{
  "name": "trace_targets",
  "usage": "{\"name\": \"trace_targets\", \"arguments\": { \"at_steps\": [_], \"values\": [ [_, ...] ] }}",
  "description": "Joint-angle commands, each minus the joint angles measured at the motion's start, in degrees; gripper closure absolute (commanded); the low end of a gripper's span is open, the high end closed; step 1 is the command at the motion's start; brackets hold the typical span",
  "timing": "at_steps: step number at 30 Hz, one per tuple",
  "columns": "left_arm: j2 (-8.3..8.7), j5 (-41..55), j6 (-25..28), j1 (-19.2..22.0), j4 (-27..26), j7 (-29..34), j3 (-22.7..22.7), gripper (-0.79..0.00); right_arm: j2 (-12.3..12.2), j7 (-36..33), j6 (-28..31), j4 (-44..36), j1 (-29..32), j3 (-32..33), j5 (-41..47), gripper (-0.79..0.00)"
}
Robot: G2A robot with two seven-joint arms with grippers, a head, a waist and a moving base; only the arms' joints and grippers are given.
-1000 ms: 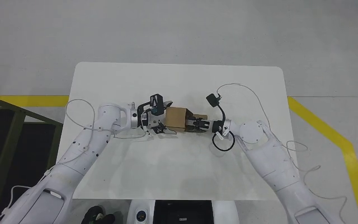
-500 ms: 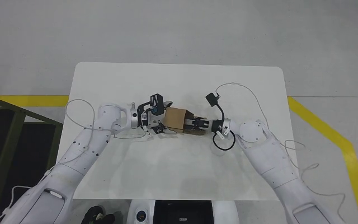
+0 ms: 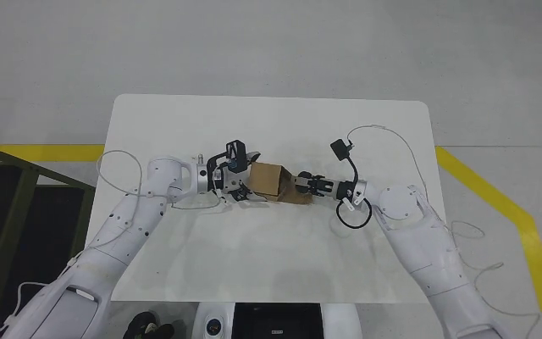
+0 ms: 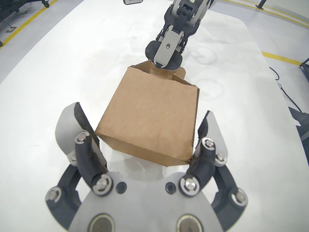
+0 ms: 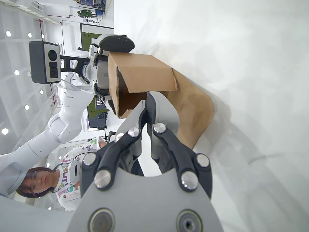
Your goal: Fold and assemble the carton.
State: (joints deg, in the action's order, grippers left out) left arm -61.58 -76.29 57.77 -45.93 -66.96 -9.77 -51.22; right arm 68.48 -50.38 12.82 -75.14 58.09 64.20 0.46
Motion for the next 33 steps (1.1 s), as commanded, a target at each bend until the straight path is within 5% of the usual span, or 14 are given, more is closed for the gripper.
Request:
{"name": "trace_targets", "arguments": {
  "at_steps": [1,33],
  "values": [
    [0.00,0.1,0.0,-0.1,-0.1,0.1,-0.1,-0.785,0.2,0.2,0.2,0.7,-0.6,-0.5,0.0,0.000],
    [-0.14,0.7,0.2,-0.7,-0.3,1.2,-1.1,-0.785,4.6,-1.9,5.0,13.7,-11.7,-12.2,5.2,0.000]
  ]
}}
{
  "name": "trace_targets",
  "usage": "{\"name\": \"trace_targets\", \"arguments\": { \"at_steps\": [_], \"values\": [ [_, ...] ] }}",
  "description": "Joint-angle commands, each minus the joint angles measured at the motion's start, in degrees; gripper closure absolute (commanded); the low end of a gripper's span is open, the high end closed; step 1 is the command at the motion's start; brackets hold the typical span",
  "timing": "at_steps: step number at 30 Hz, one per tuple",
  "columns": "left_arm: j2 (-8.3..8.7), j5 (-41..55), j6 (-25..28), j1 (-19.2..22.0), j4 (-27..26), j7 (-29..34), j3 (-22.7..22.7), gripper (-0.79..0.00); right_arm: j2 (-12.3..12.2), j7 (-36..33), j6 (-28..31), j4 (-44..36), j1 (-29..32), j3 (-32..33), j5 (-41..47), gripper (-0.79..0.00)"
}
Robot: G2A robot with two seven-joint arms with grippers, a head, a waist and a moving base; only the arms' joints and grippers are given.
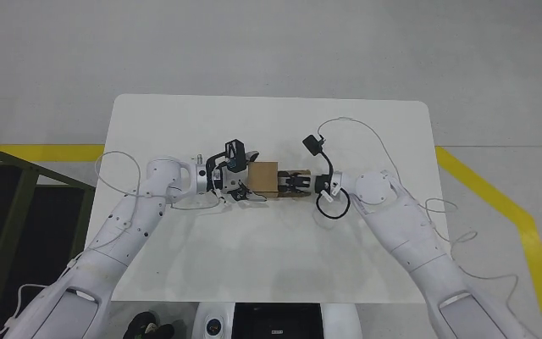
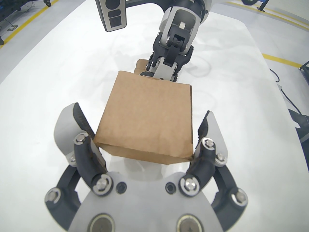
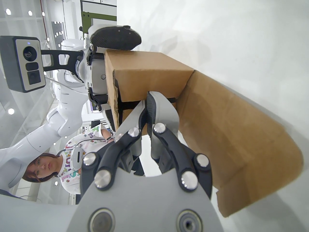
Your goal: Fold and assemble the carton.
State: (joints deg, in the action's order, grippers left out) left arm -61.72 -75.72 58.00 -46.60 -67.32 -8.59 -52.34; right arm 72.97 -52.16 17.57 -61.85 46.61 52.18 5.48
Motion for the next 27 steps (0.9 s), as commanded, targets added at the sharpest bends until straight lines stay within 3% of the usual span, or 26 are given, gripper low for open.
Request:
{"name": "trace_targets", "arguments": {
  "at_steps": [1,15,27],
  "values": [
    [-0.01,0.1,0.0,-0.1,0.0,0.1,0.1,-0.785,0.2,-0.1,0.5,0.7,-0.3,-0.3,0.4,0.000],
    [-0.16,0.4,0.0,-0.2,-0.8,0.4,0.3,-0.785,0.0,-1.7,1.6,0.7,0.0,0.8,1.1,0.000],
    [-0.05,0.4,0.0,-0.2,-0.4,0.0,0.4,-0.785,-5.1,-3.1,-6.8,-18.0,12.0,13.8,-4.9,-0.046]
  ]
}}
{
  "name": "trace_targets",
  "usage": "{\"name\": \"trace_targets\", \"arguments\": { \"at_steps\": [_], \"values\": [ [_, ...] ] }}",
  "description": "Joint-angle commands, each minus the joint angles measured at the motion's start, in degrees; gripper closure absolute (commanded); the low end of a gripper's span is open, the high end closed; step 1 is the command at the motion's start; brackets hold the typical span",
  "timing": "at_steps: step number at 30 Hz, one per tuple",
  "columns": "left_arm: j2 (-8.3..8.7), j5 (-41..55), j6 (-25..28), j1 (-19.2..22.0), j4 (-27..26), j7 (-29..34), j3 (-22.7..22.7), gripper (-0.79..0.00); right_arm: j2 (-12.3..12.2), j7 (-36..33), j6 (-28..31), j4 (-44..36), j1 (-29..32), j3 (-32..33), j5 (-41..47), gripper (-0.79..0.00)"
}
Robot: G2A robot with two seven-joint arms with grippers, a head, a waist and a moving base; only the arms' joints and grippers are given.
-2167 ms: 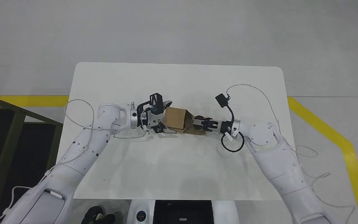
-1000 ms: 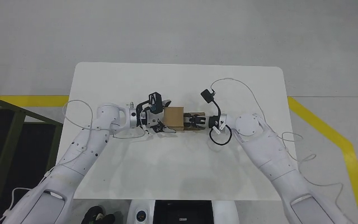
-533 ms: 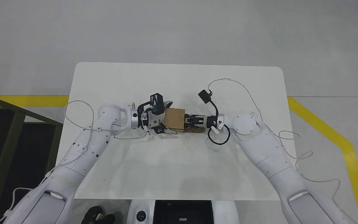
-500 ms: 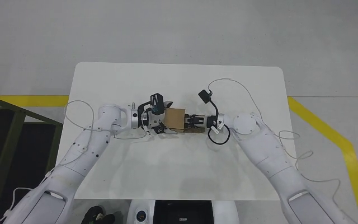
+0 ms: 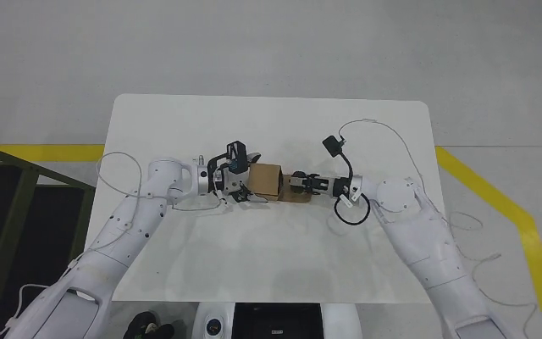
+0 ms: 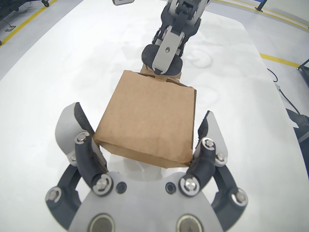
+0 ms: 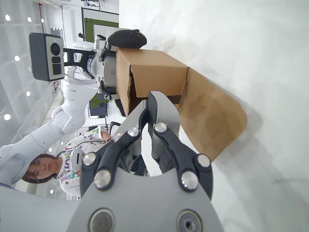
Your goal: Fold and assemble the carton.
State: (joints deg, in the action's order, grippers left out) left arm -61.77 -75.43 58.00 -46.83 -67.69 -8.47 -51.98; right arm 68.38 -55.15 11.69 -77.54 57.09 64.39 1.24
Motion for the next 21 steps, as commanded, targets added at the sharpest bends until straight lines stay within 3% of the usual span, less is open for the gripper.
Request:
{"name": "trace_targets", "arguments": {
  "at_steps": [1,7,12,21],
  "values": [
    [0.02,0.1,0.0,0.0,0.0,-0.1,0.0,-0.785,-0.9,-0.2,-1.8,-4.1,2.7,2.7,-1.3,-0.058],
    [0.05,0.2,0.0,-0.1,0.0,-0.3,0.0,-0.785,-2.6,-0.1,-5.8,-10.0,8.3,8.3,-4.4,-0.188],
    [0.08,0.3,0.0,-0.1,0.1,-0.5,0.0,-0.785,-3.0,-0.2,-6.5,-10.2,9.5,9.4,-5.0,-0.292],
    [0.19,0.3,0.0,0.0,0.6,-0.7,-0.5,-0.785,-2.8,0.4,-5.5,-4.8,7.2,7.0,-4.3,-0.332]
  ]
}}
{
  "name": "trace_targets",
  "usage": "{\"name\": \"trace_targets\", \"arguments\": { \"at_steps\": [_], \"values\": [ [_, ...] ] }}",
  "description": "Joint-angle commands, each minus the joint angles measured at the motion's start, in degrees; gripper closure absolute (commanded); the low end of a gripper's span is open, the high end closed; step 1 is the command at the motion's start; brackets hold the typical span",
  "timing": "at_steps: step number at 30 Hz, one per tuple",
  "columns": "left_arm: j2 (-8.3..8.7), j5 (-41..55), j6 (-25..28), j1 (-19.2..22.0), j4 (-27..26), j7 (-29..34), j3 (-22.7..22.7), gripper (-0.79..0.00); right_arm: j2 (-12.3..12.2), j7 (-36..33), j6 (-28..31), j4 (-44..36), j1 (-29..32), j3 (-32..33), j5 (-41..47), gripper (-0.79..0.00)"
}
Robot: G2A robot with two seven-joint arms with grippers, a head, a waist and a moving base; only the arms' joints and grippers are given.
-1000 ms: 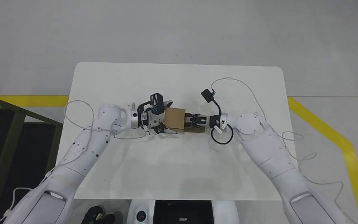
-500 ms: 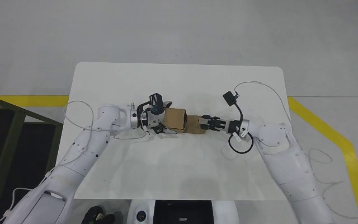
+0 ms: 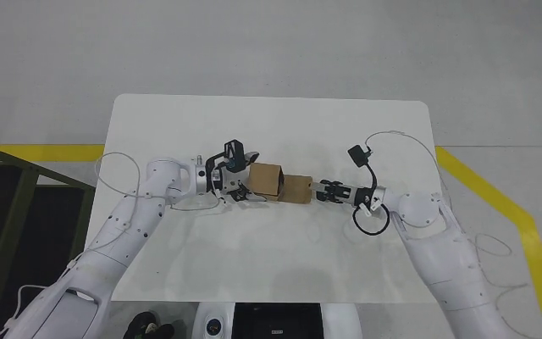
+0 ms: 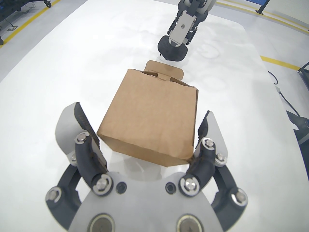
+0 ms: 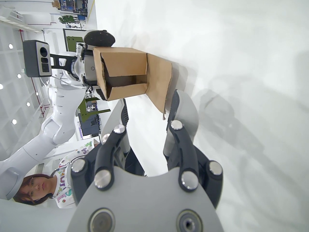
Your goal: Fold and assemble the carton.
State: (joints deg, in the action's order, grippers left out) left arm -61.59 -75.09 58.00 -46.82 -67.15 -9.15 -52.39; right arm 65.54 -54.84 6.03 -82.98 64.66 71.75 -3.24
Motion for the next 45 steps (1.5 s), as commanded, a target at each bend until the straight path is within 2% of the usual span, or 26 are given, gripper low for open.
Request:
{"name": "trace_targets", "arguments": {
  "at_steps": [1,19,26,35,45],
  "values": [
    [0.01,0.0,0.0,0.0,0.1,0.0,-0.1,-0.785,0.1,0.2,0.3,1.2,-0.7,-0.7,0.1,-0.336],
    [-0.09,0.6,0.0,-0.1,-0.1,0.1,-0.4,-0.785,2.7,0.3,4.4,8.6,-8.9,-10.9,4.7,-0.336],
    [-0.12,0.7,0.0,0.0,-0.1,0.5,-0.3,-0.785,3.1,1.0,6.3,7.9,-10.7,-11.8,6.2,-0.339],
    [-0.06,0.5,0.0,0.0,0.0,0.7,-0.4,-0.785,3.8,1.7,8.3,8.5,-12.4,-13.3,8.4,-0.379],
    [0.01,0.3,0.0,-0.2,-0.3,0.8,-0.3,-0.785,3.9,3.0,11.3,9.0,-11.3,-12.4,12.9,-0.351]
  ]
}}
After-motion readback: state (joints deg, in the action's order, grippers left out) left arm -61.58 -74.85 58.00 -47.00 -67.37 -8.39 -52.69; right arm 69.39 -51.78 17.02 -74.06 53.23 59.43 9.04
